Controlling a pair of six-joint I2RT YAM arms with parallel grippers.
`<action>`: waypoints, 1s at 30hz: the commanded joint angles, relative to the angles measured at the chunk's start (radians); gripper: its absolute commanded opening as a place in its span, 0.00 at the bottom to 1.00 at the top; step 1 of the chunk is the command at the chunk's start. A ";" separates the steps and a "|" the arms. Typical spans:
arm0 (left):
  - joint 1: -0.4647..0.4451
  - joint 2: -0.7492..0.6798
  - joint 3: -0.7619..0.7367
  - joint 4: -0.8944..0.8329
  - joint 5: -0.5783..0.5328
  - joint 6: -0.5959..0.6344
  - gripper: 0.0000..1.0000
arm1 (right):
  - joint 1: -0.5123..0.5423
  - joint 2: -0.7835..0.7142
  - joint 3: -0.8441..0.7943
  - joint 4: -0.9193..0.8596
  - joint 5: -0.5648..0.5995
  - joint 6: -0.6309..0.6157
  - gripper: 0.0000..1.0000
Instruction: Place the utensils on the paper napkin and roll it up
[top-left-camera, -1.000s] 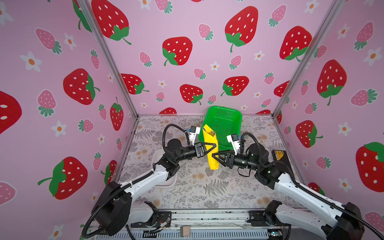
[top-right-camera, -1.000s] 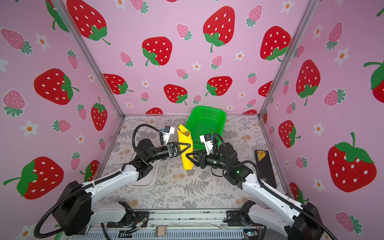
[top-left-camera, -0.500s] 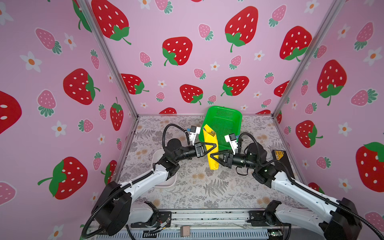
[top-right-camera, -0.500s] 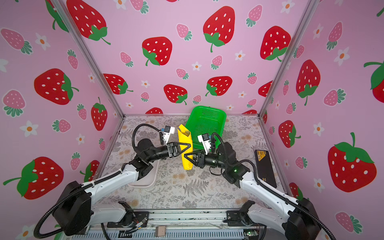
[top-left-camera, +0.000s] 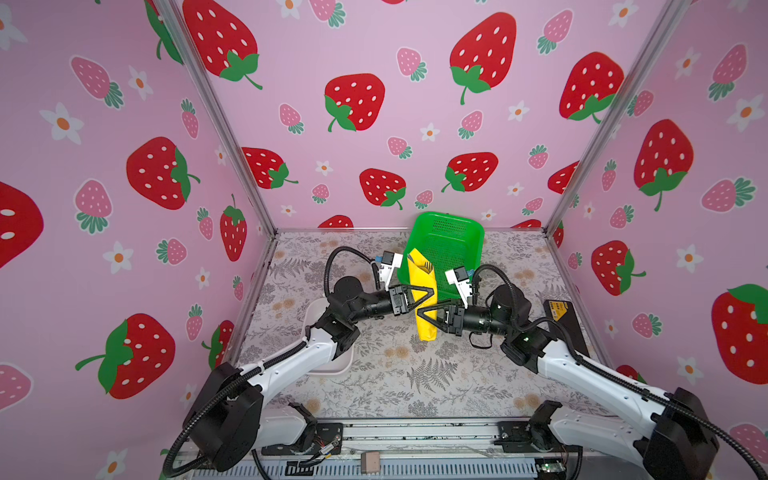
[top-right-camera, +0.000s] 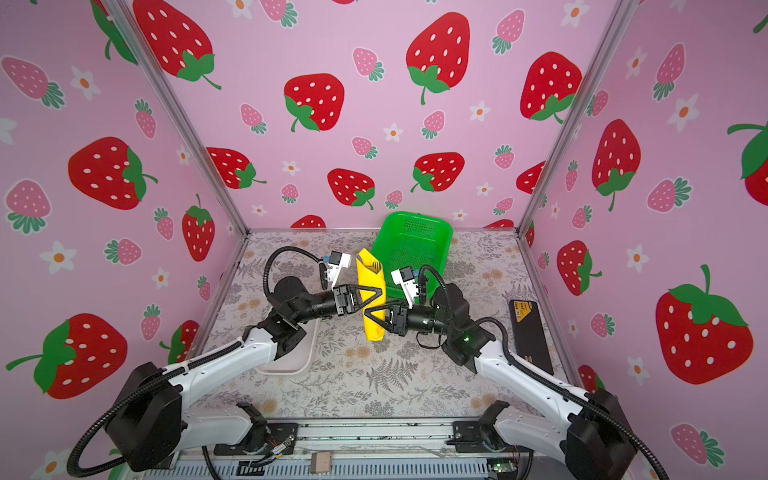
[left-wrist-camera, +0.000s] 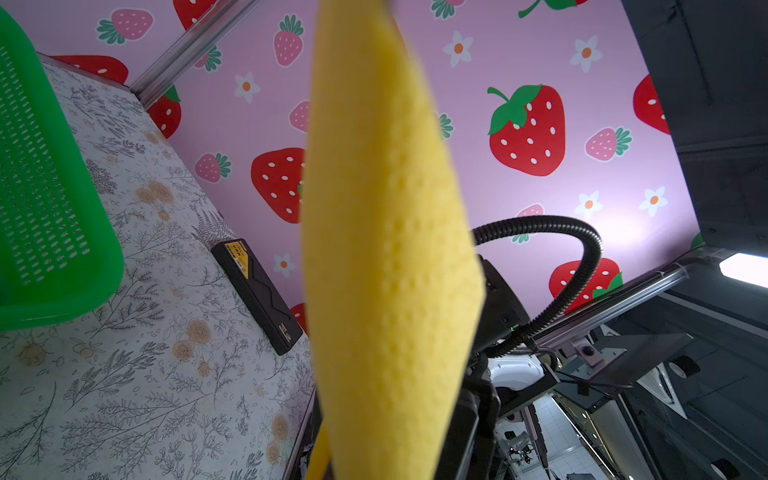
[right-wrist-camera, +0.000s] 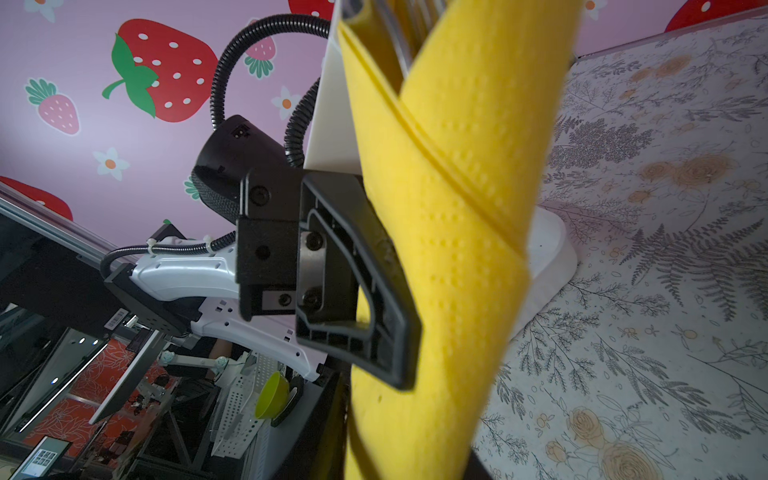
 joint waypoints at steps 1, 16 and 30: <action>-0.003 0.001 0.055 0.070 0.007 0.012 0.09 | 0.004 0.001 -0.013 0.074 -0.062 0.022 0.30; -0.003 -0.010 0.059 0.018 0.006 0.061 0.12 | 0.003 -0.032 -0.028 0.083 -0.064 0.026 0.15; -0.003 -0.051 0.053 -0.127 -0.042 0.138 0.27 | 0.003 -0.047 -0.032 0.080 -0.039 0.018 0.11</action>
